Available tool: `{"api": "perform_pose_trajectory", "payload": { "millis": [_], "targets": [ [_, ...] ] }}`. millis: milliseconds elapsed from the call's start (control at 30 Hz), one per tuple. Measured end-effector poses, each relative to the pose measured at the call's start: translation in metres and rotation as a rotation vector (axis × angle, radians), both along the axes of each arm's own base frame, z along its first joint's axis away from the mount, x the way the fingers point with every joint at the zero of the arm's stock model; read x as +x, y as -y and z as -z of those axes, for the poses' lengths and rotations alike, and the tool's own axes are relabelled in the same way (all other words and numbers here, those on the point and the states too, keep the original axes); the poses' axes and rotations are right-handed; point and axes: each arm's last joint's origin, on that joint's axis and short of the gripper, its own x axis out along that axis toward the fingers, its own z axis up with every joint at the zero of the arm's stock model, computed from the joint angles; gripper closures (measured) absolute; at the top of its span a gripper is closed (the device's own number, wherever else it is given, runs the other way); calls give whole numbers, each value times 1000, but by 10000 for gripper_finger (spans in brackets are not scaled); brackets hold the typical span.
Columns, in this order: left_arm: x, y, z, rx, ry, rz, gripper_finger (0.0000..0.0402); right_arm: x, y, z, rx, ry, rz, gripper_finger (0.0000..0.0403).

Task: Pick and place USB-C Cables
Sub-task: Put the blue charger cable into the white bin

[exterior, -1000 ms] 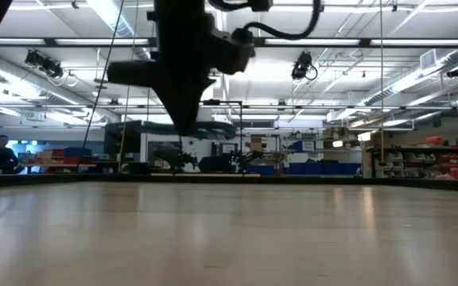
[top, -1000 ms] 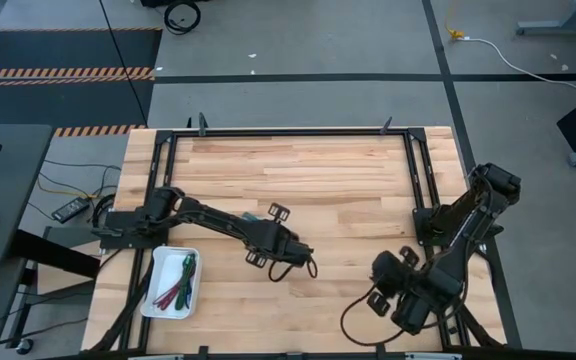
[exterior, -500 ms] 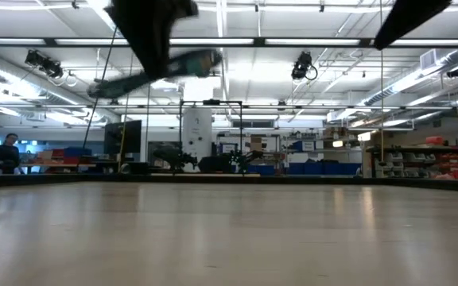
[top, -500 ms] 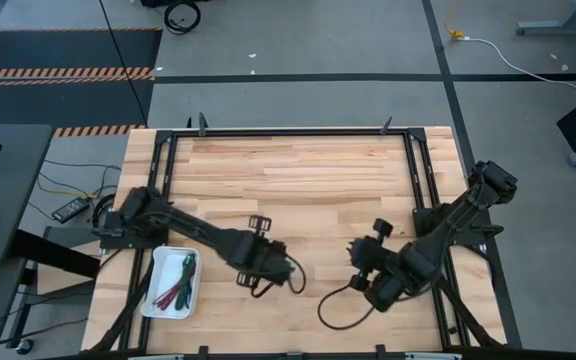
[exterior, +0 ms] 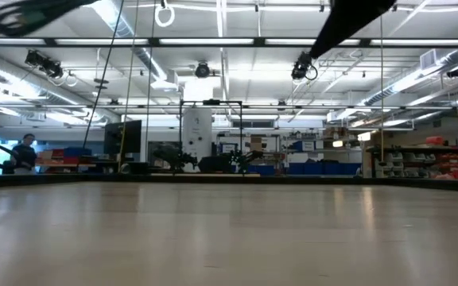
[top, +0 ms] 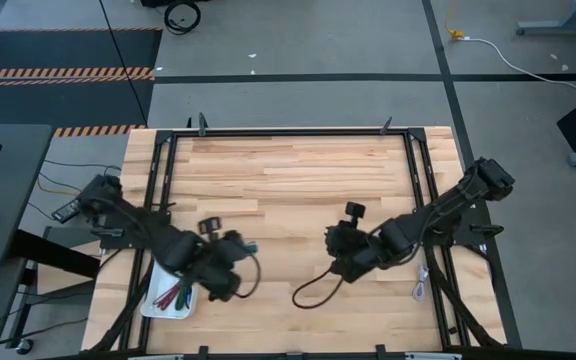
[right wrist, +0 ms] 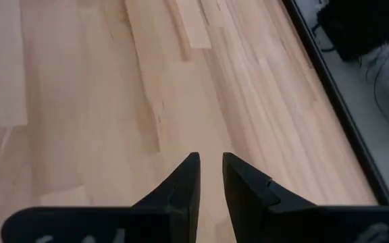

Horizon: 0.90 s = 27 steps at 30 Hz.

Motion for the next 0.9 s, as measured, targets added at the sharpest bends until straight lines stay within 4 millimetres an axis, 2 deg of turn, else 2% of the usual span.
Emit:
{"api": "perform_pose_trajectory", "payload": {
  "millis": [200, 467, 700, 900],
  "targets": [
    [-38, 14, 15, -42, -4, -187, 379, 15, 16, -2, -19, -23, -77, 331],
    [-75, 31, 17, -76, 25, -424, 379, 27, 39, -3, -6, -53, -107, 331],
    [-97, 51, 18, -180, 52, -576, 379, 32, 51, -3, 14, -70, -137, 331],
    [-112, 71, 30, -208, 7, -664, 379, 41, 55, -7, 37, -34, -227, 331]
  ]
}}
